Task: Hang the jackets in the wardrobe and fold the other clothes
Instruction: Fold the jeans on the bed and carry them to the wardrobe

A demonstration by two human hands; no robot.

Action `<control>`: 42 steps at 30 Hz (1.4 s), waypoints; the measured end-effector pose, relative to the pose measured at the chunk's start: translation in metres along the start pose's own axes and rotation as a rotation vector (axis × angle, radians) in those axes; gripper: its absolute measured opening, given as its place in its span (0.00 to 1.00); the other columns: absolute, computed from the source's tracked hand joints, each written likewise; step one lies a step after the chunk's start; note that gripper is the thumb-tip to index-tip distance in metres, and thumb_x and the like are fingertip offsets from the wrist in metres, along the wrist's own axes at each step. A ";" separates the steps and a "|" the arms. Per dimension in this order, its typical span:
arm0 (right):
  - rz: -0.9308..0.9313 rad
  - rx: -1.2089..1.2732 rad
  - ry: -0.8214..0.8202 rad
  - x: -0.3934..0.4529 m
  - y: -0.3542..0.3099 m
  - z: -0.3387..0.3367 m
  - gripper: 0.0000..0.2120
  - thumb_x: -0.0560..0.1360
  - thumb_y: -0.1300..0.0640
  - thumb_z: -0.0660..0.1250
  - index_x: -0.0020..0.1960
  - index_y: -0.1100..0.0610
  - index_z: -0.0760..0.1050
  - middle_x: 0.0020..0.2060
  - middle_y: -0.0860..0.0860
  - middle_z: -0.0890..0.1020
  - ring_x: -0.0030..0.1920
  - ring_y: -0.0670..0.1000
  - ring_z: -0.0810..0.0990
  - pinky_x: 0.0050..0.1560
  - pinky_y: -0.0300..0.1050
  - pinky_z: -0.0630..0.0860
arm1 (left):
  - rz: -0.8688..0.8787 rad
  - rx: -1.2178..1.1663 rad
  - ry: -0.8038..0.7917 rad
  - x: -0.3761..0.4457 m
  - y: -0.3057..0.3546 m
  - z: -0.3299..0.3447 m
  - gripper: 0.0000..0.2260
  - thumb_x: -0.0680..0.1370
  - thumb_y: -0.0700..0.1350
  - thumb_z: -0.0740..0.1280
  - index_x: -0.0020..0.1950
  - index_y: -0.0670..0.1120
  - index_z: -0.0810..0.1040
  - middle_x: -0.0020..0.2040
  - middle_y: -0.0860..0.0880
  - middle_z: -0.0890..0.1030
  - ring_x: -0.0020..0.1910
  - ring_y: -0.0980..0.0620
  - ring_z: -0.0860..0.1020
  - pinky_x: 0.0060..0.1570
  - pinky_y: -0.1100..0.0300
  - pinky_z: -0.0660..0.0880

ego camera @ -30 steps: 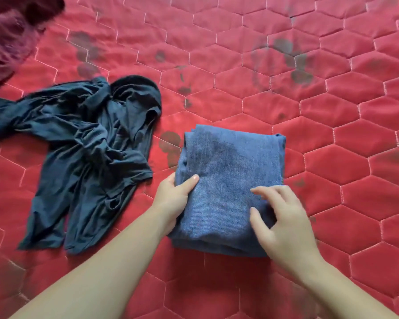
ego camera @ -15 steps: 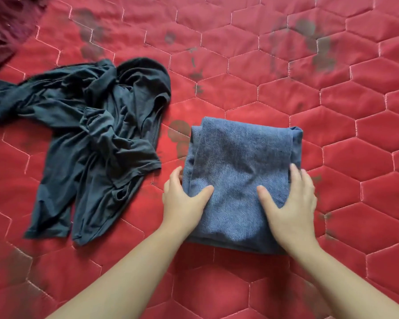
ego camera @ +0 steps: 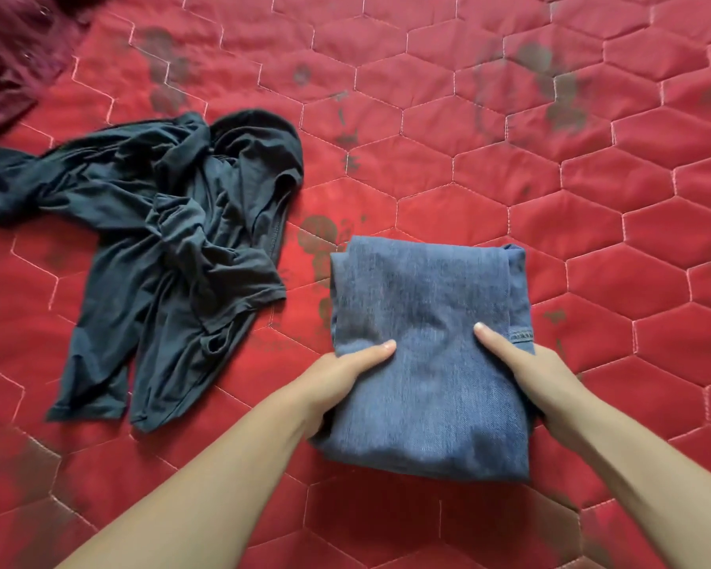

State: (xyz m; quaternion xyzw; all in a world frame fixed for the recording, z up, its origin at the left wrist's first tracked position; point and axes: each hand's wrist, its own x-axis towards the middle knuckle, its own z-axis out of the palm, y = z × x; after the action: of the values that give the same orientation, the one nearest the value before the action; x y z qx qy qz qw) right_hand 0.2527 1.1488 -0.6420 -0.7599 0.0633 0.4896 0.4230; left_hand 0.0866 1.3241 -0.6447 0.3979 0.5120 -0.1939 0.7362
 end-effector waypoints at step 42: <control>-0.693 0.089 -0.603 -0.646 -0.286 -0.063 0.28 0.60 0.48 0.76 0.56 0.60 0.80 0.49 0.60 0.85 0.47 0.60 0.85 0.46 0.51 0.79 | 1.018 -0.253 0.206 -0.720 0.045 0.088 0.13 0.65 0.54 0.76 0.45 0.49 0.87 0.51 0.43 0.85 0.48 0.45 0.84 0.36 0.57 0.81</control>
State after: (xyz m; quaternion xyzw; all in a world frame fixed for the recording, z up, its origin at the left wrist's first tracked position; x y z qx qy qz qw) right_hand 0.1112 1.0811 0.0494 -0.5411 -0.2994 0.5151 0.5935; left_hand -0.1183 1.1945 0.0409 0.5209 0.3435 0.2911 0.7252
